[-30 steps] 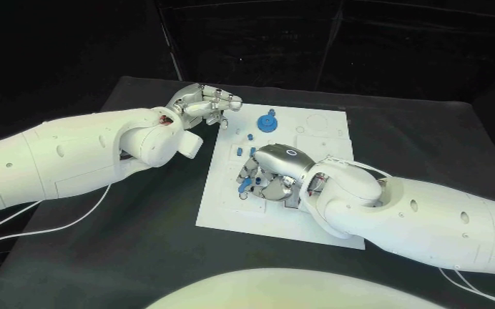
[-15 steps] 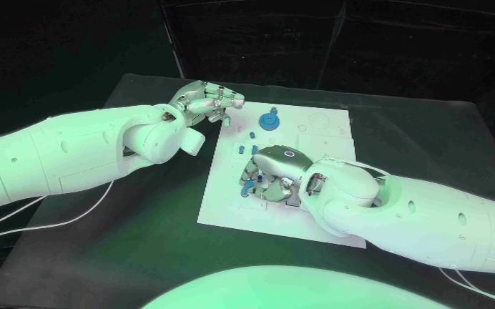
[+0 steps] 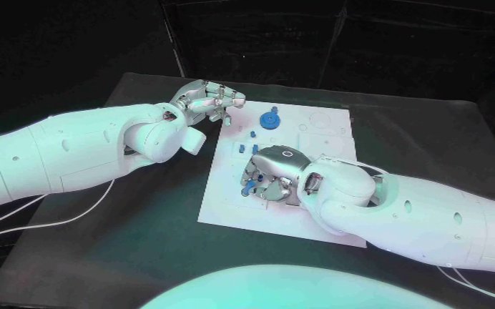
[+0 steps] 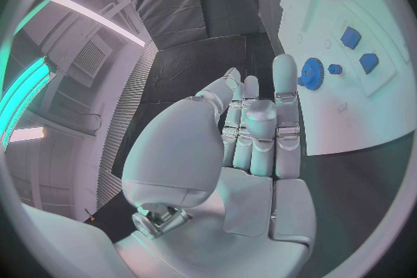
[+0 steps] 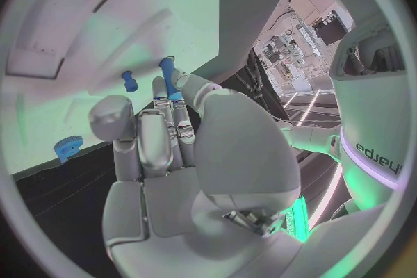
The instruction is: Assemble the parts on the task board
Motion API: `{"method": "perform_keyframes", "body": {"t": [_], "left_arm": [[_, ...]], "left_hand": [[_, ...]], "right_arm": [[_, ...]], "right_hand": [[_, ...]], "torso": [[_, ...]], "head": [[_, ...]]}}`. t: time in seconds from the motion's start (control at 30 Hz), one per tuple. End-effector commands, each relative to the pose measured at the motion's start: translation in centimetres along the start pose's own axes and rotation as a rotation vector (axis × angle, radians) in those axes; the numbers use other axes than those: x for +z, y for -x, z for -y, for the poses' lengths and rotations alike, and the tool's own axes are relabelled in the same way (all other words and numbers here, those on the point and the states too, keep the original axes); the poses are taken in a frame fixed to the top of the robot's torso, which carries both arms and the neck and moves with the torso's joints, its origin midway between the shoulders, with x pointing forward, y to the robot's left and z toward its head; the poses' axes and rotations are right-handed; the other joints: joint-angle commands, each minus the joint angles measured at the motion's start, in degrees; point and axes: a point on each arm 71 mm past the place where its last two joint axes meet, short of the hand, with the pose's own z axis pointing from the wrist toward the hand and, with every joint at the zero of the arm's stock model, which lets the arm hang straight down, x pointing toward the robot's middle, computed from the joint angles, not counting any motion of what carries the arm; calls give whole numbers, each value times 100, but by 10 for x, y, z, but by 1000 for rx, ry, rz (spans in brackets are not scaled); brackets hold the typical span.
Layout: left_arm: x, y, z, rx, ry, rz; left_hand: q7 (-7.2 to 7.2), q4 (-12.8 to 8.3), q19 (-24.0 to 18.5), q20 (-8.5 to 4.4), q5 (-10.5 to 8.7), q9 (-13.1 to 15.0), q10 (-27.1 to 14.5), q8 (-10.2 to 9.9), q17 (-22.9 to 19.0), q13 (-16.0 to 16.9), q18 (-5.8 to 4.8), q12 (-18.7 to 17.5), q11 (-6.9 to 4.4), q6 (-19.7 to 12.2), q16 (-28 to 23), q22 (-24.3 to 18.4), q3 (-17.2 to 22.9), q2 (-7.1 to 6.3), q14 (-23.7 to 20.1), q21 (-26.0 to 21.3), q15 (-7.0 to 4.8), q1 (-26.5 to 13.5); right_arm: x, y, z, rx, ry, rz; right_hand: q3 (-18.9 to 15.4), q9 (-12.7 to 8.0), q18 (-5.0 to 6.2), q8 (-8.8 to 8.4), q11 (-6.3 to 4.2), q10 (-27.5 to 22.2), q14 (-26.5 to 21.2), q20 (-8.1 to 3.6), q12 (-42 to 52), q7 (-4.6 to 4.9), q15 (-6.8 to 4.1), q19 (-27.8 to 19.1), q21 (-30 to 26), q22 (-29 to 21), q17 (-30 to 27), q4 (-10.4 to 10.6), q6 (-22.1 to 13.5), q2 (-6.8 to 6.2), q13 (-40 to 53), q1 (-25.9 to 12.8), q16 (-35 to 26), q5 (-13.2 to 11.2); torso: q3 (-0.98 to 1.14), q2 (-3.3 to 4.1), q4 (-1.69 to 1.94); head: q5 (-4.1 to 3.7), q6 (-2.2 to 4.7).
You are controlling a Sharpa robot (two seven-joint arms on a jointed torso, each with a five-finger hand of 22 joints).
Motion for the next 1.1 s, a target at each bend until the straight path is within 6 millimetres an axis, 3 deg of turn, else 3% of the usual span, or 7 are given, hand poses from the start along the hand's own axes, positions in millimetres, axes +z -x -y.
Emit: {"method": "perform_keyframes", "body": {"t": [0.03, 0.57, 0.87, 1.1], "left_arm": [[0, -1, 1, -5, -6, -12], [0, -1, 1, -5, -5, -10], [0, 0, 1, -5, -5, -10], [0, -1, 1, -5, -5, -11]], "left_hand": [[2, -1, -45, 3, -9, -6, -31, 17, -5, -7, 63, -16, 0, -41, -22, -8, 27, 52, -35, -26, 17, -5], [2, -1, -45, 3, -9, -6, -31, 17, -5, -7, 63, -16, 0, -41, -22, -8, 27, 52, -35, -26, 17, -5], [2, -1, -45, 3, -9, -6, -31, 17, -5, -7, 63, -16, 0, -41, -22, -8, 27, 52, -35, -26, 17, -5], [2, -1, -45, 3, -9, -6, -31, 17, -5, -7, 63, -16, 0, -41, -22, -8, 27, 52, -35, -26, 17, -5]], "right_arm": [[1, -1, 1, -30, -12, -11], [4, -8, -3, -56, 4, -32], [6, -9, -5, -60, 11, -38], [6, -8, -7, -64, 26, -10]], "right_hand": [[-13, 5, 0, 14, 13, 28, 184, -6, 5, 32, -27, 17, 24, 1, -7, -26, -1, -1, 5, -4, -1, 46], [-14, 3, 3, 11, 11, 25, 182, -5, 0, 30, -28, 9, 18, -9, -18, -37, -3, 2, 7, 0, -6, 65], [-180, -73, 10, -211, 167, -360, 156, 81, -260, 171, 92, -57, -35, -87, -97, 58, -383, -175, -91, -272, -45, 251], [-265, -81, 23, -268, 184, -478, 142, 128, -333, 147, 115, -85, -60, -121, -136, 101, -684, -260, -130, -356, -60, 300]], "torso": [[1, 0, 3], [-1, -3, -5], [0, -3, 2], [2, 1, -2]], "head": [[2, -4], [30, -31], [24, -22], [21, -15]]}}
